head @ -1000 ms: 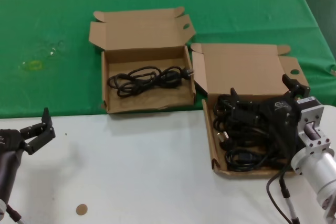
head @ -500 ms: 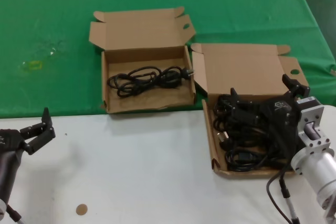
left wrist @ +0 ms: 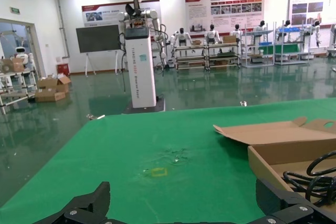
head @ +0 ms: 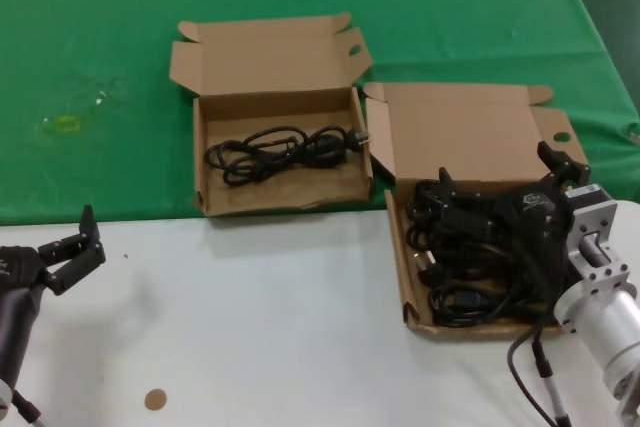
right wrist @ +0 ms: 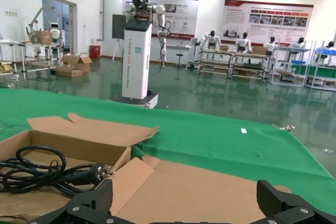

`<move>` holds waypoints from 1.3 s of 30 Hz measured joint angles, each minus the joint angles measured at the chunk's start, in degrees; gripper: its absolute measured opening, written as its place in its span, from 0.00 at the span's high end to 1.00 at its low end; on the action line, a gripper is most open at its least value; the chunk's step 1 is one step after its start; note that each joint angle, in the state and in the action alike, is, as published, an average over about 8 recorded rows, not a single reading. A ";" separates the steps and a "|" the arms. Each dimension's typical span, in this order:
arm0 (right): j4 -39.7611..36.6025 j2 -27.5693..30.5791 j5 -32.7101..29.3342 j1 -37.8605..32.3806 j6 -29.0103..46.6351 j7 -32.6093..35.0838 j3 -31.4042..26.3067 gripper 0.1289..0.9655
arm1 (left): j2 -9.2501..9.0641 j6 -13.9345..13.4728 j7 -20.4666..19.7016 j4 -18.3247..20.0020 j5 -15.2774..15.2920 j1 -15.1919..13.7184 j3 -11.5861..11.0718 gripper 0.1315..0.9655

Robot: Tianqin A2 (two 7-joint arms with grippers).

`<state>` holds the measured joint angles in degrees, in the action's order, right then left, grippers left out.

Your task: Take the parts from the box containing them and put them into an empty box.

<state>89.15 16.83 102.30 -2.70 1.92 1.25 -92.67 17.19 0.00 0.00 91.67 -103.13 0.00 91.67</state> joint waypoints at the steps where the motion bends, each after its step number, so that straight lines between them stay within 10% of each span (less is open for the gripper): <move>1: 0.00 0.00 0.00 0.00 0.00 0.00 0.00 0.00 | 0.00 0.00 0.00 0.00 0.00 0.00 0.00 0.00; 39: 0.00 0.00 0.00 0.00 0.00 0.00 0.00 0.00 | 0.00 0.00 0.00 0.00 0.00 0.00 0.00 0.00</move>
<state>89.15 16.83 102.30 -2.70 1.92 1.25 -92.67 17.19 0.00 0.00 91.67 -103.13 0.00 91.67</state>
